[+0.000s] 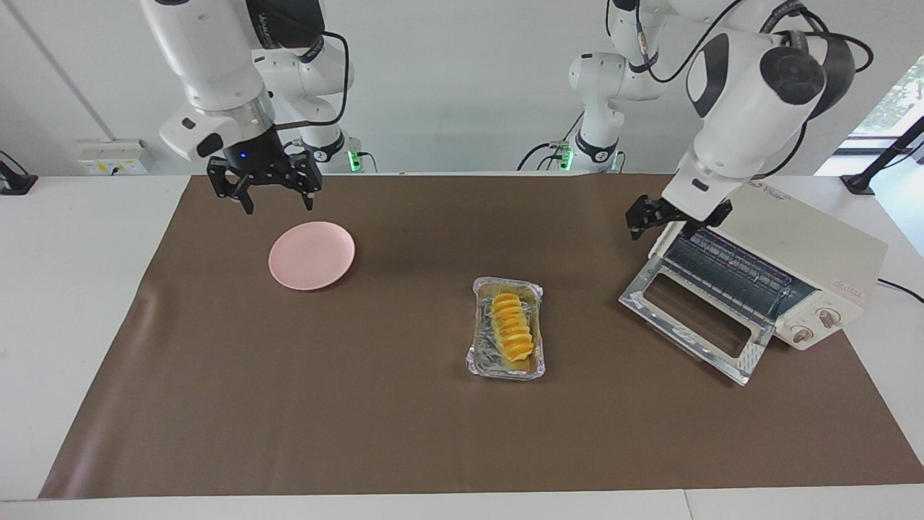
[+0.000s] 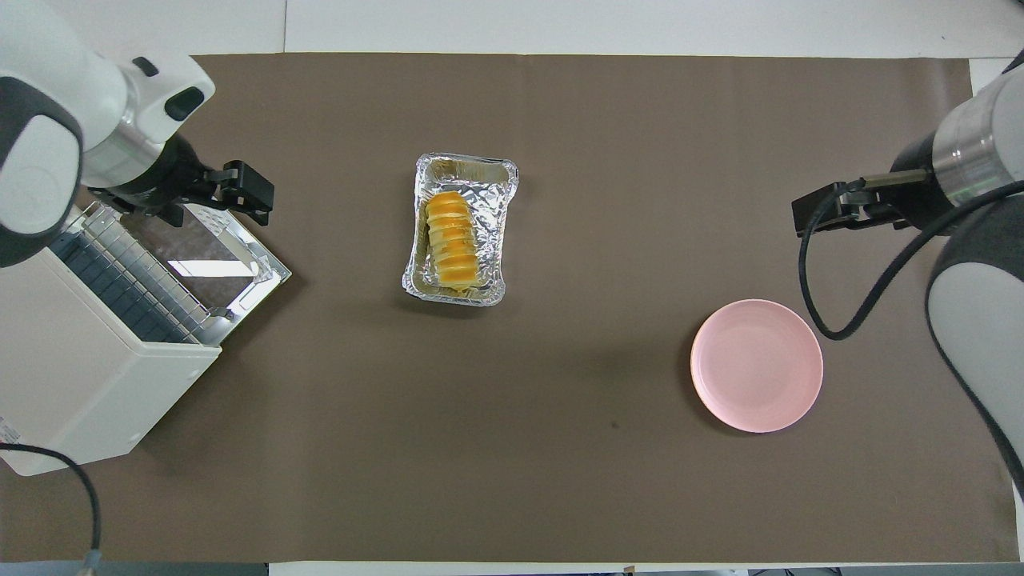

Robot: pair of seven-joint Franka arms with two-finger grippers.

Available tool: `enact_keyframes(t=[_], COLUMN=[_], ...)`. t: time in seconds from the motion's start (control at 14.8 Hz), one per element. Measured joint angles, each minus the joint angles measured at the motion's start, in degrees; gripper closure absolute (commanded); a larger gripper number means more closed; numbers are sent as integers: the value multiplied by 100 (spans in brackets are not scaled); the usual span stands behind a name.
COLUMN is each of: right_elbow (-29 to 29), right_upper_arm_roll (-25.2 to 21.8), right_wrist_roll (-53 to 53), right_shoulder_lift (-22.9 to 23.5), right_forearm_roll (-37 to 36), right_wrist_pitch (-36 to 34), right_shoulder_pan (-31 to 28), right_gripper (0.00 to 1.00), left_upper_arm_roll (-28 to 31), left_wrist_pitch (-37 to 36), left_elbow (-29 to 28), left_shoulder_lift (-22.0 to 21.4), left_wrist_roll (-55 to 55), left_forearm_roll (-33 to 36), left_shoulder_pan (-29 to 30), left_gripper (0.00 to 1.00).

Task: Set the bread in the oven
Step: 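Reach the left gripper to the foil tray and grasp it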

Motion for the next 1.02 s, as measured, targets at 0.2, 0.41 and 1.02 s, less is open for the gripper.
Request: enact_keyframes(t=[0.2, 0.41, 1.02], right_elbow=[-62, -216, -685], right_upper_arm_roll=[-4, -3, -6], right_wrist_roll=[-108, -155, -155], right_shoulder_lift=[-86, -92, -192], right_forearm_roll=[0, 0, 0], right_wrist_pitch=[-226, -237, 140], right_shoulder_pan=[-362, -505, -706], right_gripper=[0, 0, 0], left_upper_arm_roll=[-7, -8, 19], left_wrist_pitch=[62, 568, 2426], left_elbow=[680, 735, 220], left_shoulder_lift=[721, 975, 1974], left_wrist_roll=[-594, -907, -1750], left_forearm_roll=[-1, -1, 5], left_shoulder_pan=[-484, -1015, -1940], left_gripper=[0, 0, 0])
